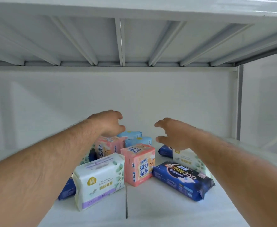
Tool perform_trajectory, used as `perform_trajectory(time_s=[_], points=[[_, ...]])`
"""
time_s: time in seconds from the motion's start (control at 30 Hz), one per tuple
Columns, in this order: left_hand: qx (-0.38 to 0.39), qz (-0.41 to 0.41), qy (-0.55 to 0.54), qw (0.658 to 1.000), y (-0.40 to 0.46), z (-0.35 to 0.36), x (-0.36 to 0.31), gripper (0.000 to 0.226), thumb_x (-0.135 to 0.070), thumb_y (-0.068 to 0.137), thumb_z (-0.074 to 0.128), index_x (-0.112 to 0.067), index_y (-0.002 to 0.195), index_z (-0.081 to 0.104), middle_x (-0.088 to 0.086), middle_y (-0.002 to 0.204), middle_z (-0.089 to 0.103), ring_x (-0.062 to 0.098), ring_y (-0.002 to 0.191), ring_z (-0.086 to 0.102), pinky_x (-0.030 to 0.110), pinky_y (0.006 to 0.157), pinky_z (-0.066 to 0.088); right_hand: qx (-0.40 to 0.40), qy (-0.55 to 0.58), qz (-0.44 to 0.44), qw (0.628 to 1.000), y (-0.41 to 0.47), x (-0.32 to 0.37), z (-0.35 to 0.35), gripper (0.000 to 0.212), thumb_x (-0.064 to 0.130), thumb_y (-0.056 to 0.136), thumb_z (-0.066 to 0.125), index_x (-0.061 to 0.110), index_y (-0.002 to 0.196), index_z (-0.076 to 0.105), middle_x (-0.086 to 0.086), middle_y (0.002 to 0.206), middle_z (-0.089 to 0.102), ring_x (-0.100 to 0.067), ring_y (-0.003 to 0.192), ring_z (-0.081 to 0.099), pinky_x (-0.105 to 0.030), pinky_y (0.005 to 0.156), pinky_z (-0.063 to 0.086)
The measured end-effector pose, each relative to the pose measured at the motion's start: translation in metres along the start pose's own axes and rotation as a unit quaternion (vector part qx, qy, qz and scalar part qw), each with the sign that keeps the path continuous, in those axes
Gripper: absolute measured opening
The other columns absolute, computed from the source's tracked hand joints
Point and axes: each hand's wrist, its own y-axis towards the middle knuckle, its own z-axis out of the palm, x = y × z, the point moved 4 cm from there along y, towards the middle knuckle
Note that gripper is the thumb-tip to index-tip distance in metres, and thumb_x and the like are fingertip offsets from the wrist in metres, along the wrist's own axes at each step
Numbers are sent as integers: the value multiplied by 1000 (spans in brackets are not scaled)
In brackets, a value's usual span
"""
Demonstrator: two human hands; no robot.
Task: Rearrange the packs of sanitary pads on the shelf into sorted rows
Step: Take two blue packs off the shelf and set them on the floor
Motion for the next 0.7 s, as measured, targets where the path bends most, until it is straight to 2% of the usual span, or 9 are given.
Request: perform_trajectory(time_s=[0.17,0.4,0.53,0.6,0.7], points=[[39,29,-3,999,68,17,11,64,-54,95,50,-26,149,33,-3,156,31,20,139,36,33,110,32,42,27,10,999,55,-12,24,60,41,95,61,30,149,36,5,148,41,-17,125,52,-36,105,44],[103,65,-6,992,140,71,11,68,-54,93,54,-22,149,34,0,155,34,21,138,39,37,114,33,127,25,7,992,99,-16,63,67,34,90,69,34,149,37,11,152,37,-15,131,46,-36,109,40],[143,72,16,987,159,99,5,68,-53,95,51,-17,150,32,2,156,34,21,139,37,35,114,32,179,-15,-15,984,121,-16,89,61,37,86,69,41,141,44,10,143,51,-18,118,55,-41,103,46],[160,77,33,984,161,105,3,68,-51,95,53,-14,149,36,4,152,40,22,135,43,35,112,35,190,-25,-26,981,127,-16,94,60,32,86,69,38,142,45,9,138,54,-20,115,56,-42,102,46],[159,82,57,982,164,110,5,64,-45,91,63,-9,142,47,6,140,53,23,123,53,36,106,43,185,-29,-36,982,130,-14,93,64,27,88,71,31,146,43,6,144,49,-21,122,53,-39,105,43]])
